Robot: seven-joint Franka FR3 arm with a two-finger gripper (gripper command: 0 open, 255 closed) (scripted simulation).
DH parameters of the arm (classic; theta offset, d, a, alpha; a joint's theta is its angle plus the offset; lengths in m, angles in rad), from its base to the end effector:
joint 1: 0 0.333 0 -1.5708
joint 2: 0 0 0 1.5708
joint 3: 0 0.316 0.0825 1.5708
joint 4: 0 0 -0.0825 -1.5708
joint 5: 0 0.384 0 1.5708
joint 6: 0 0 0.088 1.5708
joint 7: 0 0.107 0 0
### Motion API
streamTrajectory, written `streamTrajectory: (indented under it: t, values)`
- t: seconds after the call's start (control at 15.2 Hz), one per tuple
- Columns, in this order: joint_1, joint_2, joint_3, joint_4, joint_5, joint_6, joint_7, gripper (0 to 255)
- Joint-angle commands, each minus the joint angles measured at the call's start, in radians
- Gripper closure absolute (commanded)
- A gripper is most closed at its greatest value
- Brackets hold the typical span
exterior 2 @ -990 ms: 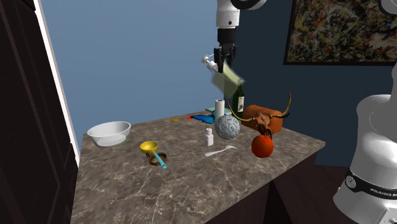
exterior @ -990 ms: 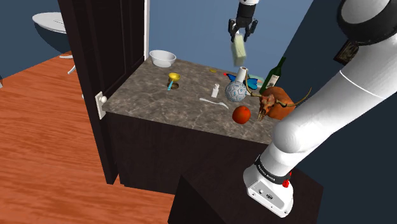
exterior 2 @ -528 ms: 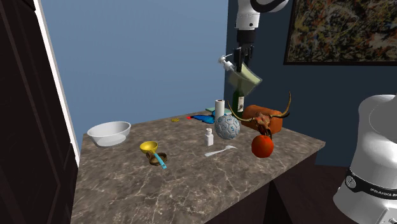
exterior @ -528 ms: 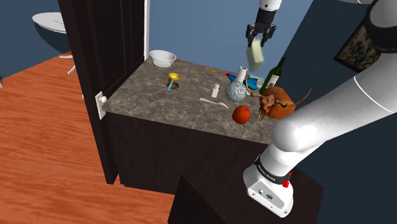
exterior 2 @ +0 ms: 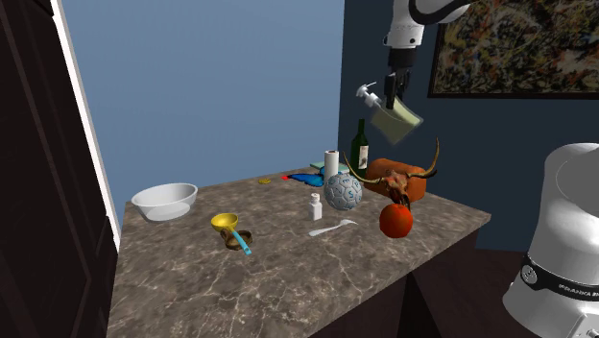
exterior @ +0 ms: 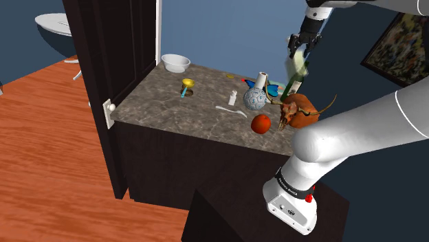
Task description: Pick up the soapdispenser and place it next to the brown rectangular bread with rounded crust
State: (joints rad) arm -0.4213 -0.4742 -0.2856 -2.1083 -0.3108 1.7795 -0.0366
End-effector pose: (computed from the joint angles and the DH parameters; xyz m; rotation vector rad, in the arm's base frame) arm 0.2924 -0.3149 0.6081 2.7949 -0.8703 0.0872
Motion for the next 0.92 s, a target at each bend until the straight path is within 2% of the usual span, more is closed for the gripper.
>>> streamTrajectory:
  t: [0.0, 0.4, 0.86]
  values:
    - [-0.017, -0.026, -0.03, -0.013, -0.015, -0.001, -0.043, 255]
    - [-0.069, -0.094, -0.126, -0.045, -0.063, 0.001, -0.172, 255]
    - [-0.119, -0.129, -0.254, -0.033, -0.115, 0.007, -0.333, 255]
